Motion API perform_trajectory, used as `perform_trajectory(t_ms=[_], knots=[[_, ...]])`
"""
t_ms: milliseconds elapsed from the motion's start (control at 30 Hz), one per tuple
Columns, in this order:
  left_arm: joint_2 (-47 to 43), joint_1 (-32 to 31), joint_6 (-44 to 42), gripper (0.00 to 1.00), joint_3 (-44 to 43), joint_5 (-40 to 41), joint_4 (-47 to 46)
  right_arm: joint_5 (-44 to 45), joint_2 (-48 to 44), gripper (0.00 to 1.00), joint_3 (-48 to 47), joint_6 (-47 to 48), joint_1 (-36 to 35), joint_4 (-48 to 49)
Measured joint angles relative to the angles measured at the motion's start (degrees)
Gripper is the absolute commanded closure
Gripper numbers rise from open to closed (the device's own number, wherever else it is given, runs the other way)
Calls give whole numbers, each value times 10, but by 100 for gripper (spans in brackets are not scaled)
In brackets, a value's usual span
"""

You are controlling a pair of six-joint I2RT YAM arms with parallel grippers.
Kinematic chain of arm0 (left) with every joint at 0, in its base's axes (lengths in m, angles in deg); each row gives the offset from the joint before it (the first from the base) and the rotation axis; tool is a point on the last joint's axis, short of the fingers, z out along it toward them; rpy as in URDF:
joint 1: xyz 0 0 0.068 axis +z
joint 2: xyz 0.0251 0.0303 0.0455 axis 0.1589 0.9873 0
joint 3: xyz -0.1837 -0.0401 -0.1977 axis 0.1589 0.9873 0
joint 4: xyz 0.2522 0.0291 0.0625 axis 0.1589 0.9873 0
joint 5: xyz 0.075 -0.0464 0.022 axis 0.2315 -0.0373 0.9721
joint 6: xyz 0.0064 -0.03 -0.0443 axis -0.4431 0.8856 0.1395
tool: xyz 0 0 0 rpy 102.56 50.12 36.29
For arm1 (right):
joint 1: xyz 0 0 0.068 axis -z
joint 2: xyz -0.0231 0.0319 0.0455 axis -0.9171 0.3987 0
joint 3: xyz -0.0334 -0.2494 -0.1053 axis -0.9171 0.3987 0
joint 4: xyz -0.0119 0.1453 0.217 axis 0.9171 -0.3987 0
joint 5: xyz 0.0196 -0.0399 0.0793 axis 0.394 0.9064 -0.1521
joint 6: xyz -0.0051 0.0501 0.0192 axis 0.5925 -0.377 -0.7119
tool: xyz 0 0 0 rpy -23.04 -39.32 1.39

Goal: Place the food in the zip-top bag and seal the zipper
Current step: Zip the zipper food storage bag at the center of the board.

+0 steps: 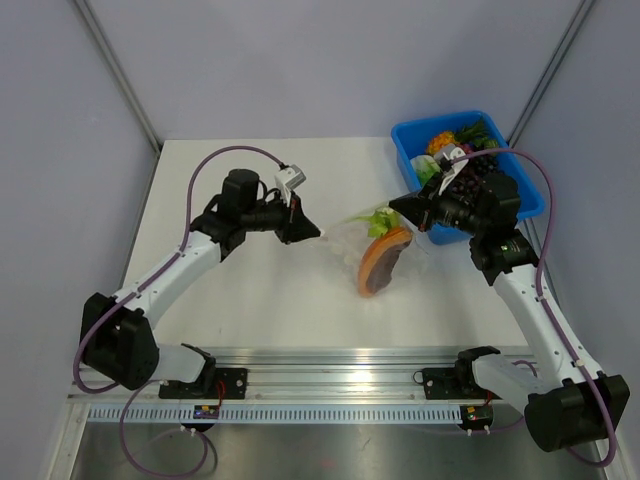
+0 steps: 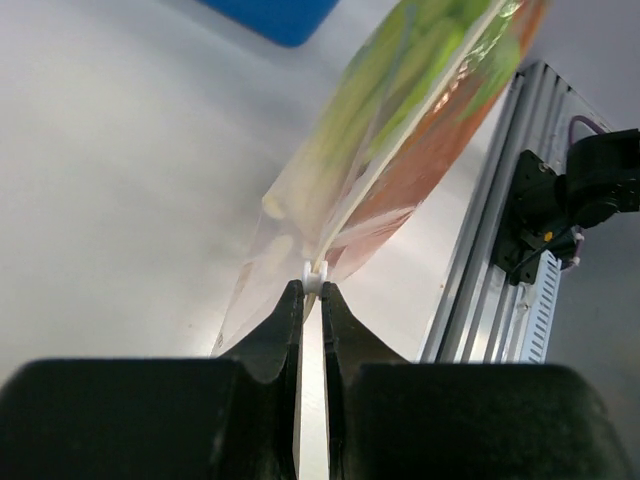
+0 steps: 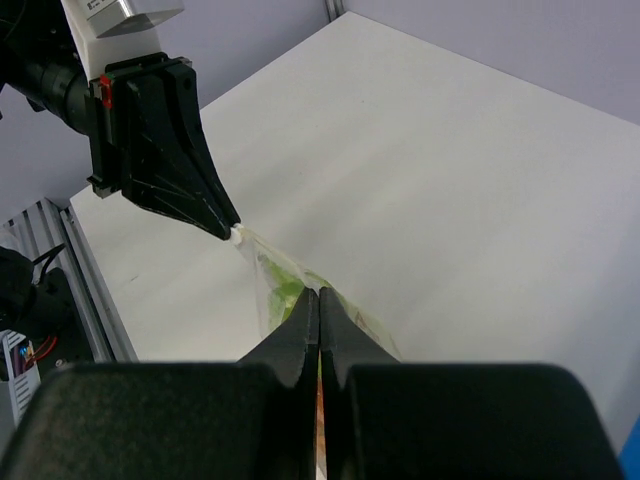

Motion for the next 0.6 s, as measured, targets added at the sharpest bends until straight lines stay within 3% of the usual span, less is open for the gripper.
perform_trajectory(t_ms=[600], knots=[[-43, 75, 1, 100, 46, 31, 76, 10, 7, 100, 2, -35, 8, 49]])
